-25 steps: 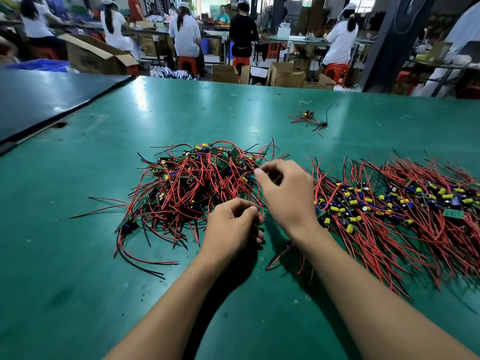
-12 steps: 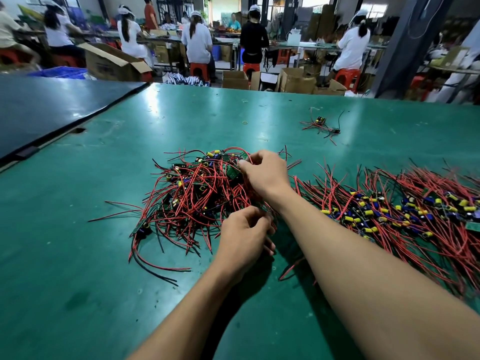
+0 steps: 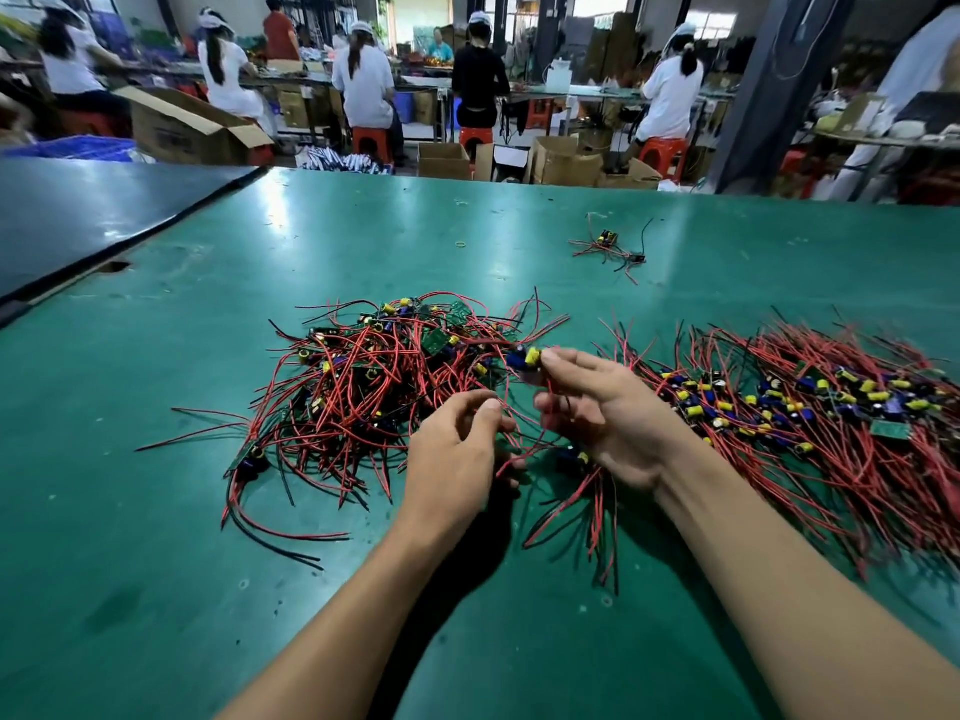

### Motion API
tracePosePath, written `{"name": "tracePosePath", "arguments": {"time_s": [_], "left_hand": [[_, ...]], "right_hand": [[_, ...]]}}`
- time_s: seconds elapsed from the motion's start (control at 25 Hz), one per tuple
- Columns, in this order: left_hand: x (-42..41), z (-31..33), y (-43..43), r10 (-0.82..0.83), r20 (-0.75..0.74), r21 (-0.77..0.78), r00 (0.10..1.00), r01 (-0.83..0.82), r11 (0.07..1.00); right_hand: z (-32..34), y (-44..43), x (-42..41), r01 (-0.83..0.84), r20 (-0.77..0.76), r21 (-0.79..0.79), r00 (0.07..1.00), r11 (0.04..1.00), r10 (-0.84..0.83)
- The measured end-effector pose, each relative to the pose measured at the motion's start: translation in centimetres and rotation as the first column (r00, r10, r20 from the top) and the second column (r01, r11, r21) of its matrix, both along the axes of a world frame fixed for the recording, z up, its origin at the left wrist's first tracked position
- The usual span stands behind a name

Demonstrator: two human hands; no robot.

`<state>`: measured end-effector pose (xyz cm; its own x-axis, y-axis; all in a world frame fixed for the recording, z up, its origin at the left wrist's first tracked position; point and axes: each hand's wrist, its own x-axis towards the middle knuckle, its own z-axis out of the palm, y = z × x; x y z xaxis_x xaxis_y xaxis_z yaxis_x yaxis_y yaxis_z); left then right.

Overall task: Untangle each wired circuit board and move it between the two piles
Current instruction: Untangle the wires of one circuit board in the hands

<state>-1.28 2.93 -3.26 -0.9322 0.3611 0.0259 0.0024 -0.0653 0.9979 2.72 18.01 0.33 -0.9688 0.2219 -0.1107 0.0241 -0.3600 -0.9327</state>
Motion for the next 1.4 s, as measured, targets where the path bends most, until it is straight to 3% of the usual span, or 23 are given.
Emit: {"name": "tracePosePath", "arguments": {"time_s": [0.12,0.32,0.56,0.72,0.84,1.0,1.24,1.4], "left_hand": [[0.2,0.2,0.2,-0.02,-0.168,-0.046,0.986,0.012,0.999],[1.6,1.0,-0.1,-0.14,-0.128,0.076,0.982,0.15,0.986],[1.9,1.6,0.0,-0.04,-0.272,0.011,0.962,0.045,0.999],[2.0,1.8,-0.2,-0.012,-0.297,0.049,0.955,0.028,0.998],[1.7,1.9,-0.6,-0.171,-0.226,0.049,0.959,0.186,0.981],[2.1,1.3,-0.4,-0.478,0.053,-0.007,0.877,0.479,0.878],[2.1,1.3,-0.2,-0.553,0.237,0.29,0.799,0.485,0.825],[2.4,1.2,0.0,-0.498,0.263,0.278,0.827,0.429,0.859]], "right_hand": [[-0.9,0.0,2.1,-0.105,0.043,-0.163,0.993,0.981,0.113],[-1.5,-0.2,2.8,-0.16,0.007,-0.256,0.986,0.953,0.167],[-2.6,-0.3,2.9,-0.214,0.003,-0.11,0.976,0.971,0.216],[-2.5,-0.3,2.8,-0.086,0.007,0.026,0.996,0.996,0.086],[-2.2,-0.3,2.7,-0.051,-0.008,0.076,0.999,0.996,0.052],[-2.2,-0.9,3.4,-0.18,0.04,0.124,0.983,0.976,0.177],[-1.8,-0.6,3.3,-0.043,-0.054,-0.026,0.998,0.999,0.042],[-2.1,-0.4,2.9,0.069,-0.127,0.097,0.99,0.993,-0.056]]}}
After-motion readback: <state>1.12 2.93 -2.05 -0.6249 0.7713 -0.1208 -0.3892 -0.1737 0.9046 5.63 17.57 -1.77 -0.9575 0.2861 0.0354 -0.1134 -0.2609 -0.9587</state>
